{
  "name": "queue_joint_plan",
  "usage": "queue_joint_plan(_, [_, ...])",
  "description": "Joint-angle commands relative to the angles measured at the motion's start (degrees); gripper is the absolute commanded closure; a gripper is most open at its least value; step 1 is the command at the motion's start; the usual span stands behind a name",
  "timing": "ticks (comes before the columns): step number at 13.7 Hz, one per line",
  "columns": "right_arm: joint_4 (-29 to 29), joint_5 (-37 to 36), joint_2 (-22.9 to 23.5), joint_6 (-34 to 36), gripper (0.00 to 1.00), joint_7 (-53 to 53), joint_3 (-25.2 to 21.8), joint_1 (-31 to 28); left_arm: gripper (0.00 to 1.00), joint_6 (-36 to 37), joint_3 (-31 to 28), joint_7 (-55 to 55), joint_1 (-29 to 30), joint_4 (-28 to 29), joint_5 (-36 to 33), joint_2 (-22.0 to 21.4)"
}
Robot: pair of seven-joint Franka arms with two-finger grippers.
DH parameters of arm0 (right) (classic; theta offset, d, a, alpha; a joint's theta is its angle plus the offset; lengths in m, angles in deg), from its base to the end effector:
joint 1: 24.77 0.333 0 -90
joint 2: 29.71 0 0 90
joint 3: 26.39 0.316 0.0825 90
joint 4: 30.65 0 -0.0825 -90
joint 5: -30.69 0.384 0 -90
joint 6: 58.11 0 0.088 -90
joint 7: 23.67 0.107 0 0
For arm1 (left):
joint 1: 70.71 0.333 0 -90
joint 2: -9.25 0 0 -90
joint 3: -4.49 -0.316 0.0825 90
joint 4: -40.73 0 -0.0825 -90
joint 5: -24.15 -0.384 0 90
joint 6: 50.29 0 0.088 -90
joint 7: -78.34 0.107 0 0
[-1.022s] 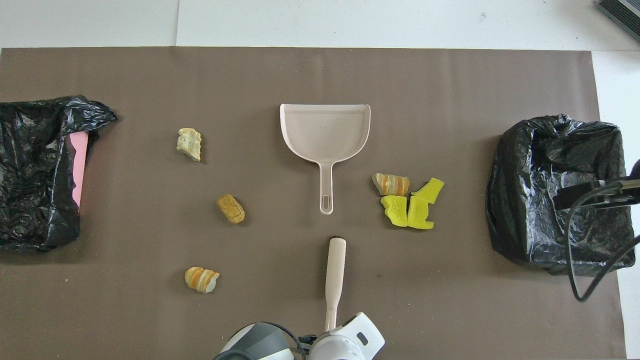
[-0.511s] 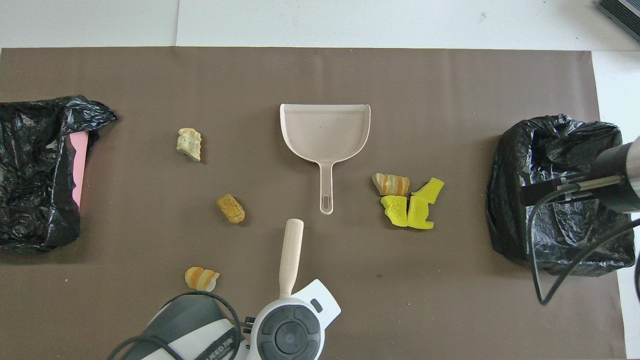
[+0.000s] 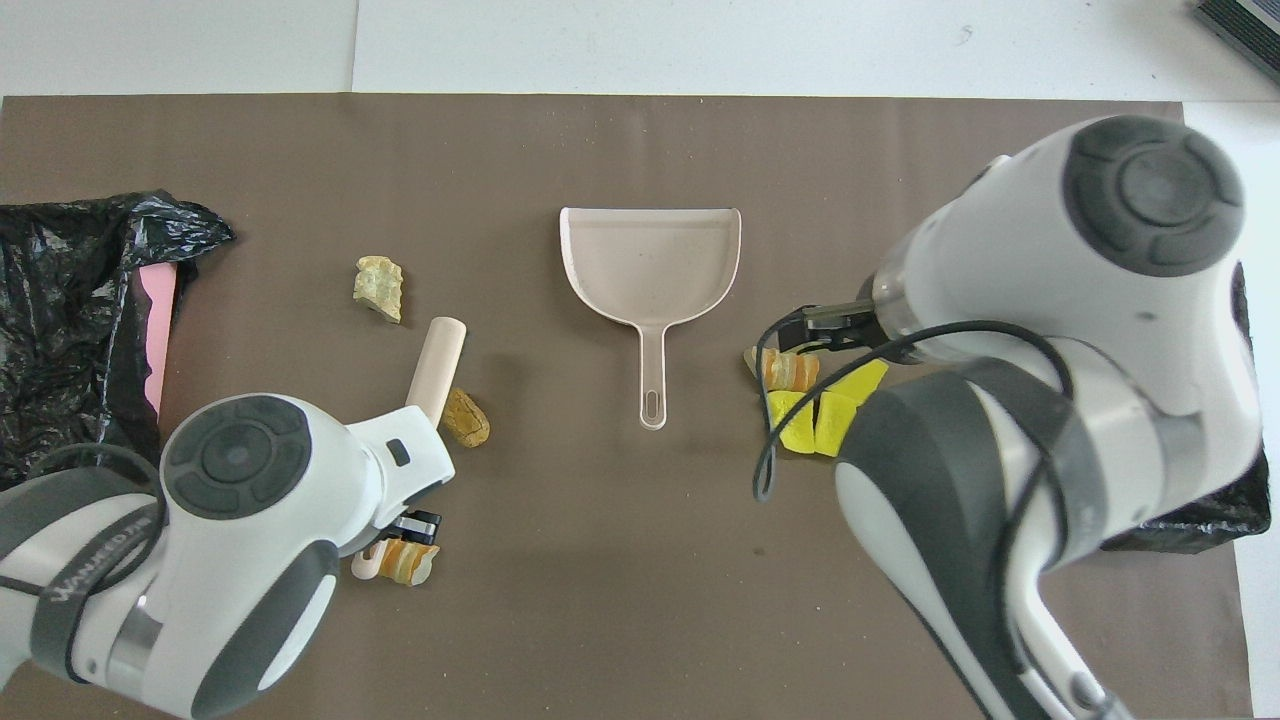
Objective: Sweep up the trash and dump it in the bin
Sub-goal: 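Lift the brush with the left gripper while the right gripper grasps the dustpan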
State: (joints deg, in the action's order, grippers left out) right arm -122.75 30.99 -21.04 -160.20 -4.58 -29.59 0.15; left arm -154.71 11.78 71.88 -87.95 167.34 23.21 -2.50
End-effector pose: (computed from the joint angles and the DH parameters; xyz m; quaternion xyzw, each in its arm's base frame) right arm 0.5678 0.2290 0.5374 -0.9997 -0.0228 -0.0115 0.0025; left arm 0.4245 -0.1943 0.4507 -0.9832 0.1566 0.0830 0.0443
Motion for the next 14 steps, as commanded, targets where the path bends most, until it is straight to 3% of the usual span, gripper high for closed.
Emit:
queue_joint_plan(1, [5.26, -0.13, 10.46, -5.81, 0.0, 7.43, 0.13, 3.89, 1.0, -5.24, 0.89, 8.98, 8.16, -3.21, -0.99, 4.28])
queue_joint_plan(3, [5.26, 0.49, 13.55, -9.95, 0.0, 8.93, 0.13, 5.13, 1.0, -8.34, 0.8, 15.92, 13.17, -4.43, -1.78, 6.47])
queue_joint_plan(7, [5.08, 1.01, 18.66, -15.24, 0.0, 12.81, 0.13, 8.56, 1.0, -9.14, 0.8, 25.62, 20.48, -15.05, -5.29, 17.44])
queue_joint_plan(11, [0.34, 0.93, 17.0, -15.42, 0.0, 10.45, 0.48, 9.62, 1.0, -14.22, 0.8, 29.57, 21.98, -17.53, -9.7, 23.26])
queue_joint_plan(14, [-0.98, 0.93, 16.2, -15.07, 0.0, 8.33, 0.92, 9.62, 1.0, -15.65, 0.89, 31.07, 21.89, -16.83, -9.7, 23.54])
